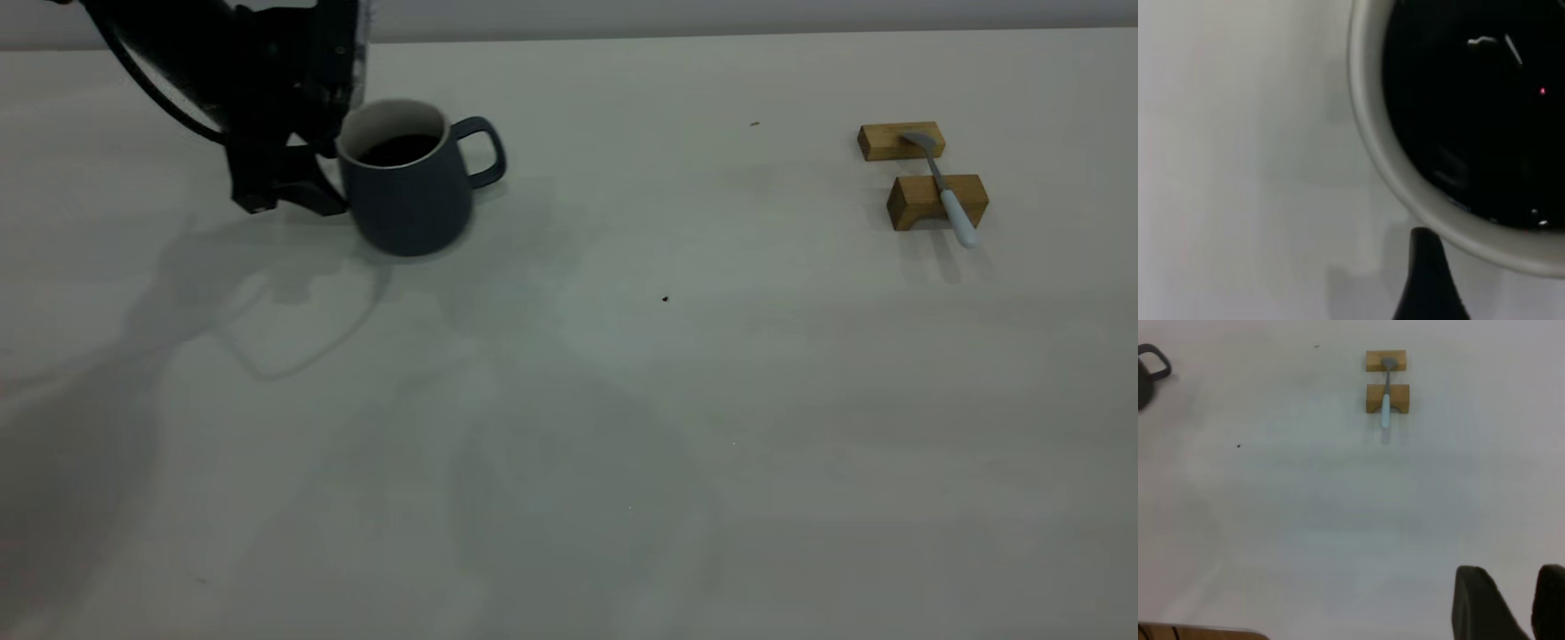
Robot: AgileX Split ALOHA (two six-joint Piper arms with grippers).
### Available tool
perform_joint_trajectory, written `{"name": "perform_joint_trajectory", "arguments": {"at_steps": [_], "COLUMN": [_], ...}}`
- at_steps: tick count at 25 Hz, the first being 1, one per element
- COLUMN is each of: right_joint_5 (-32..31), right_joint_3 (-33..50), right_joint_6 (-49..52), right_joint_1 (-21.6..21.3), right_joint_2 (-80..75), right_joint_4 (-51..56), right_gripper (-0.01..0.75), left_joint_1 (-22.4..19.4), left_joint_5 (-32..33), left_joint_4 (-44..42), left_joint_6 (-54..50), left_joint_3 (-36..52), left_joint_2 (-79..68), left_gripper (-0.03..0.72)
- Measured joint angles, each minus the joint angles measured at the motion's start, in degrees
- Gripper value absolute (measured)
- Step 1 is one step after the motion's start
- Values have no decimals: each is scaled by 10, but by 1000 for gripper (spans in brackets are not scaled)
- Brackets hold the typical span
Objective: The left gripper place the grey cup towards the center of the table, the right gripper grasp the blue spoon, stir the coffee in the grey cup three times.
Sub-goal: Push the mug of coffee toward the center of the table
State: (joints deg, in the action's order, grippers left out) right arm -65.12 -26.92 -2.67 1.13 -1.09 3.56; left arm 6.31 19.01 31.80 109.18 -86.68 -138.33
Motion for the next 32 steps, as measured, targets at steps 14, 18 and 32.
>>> {"name": "perform_joint_trajectory", "arguments": {"at_steps": [14, 18, 32], "right_joint_5": [0, 0, 0], "right_joint_3": [0, 0, 0], "right_joint_6": [0, 0, 0], "right_joint_1": [0, 0, 0], "right_joint_2": [0, 0, 0], "right_joint_4": [0, 0, 0], "right_gripper": [240, 240, 240], "left_joint_1": [85, 111, 182], "left_joint_5": [-12, -27, -57], "left_joint_4": [70, 96, 169], "left_joint_6": [43, 44, 44], "left_joint_3": [-1, -1, -30], "left_joint_2": [0, -1, -32], "left_gripper": [585, 585, 585]}}
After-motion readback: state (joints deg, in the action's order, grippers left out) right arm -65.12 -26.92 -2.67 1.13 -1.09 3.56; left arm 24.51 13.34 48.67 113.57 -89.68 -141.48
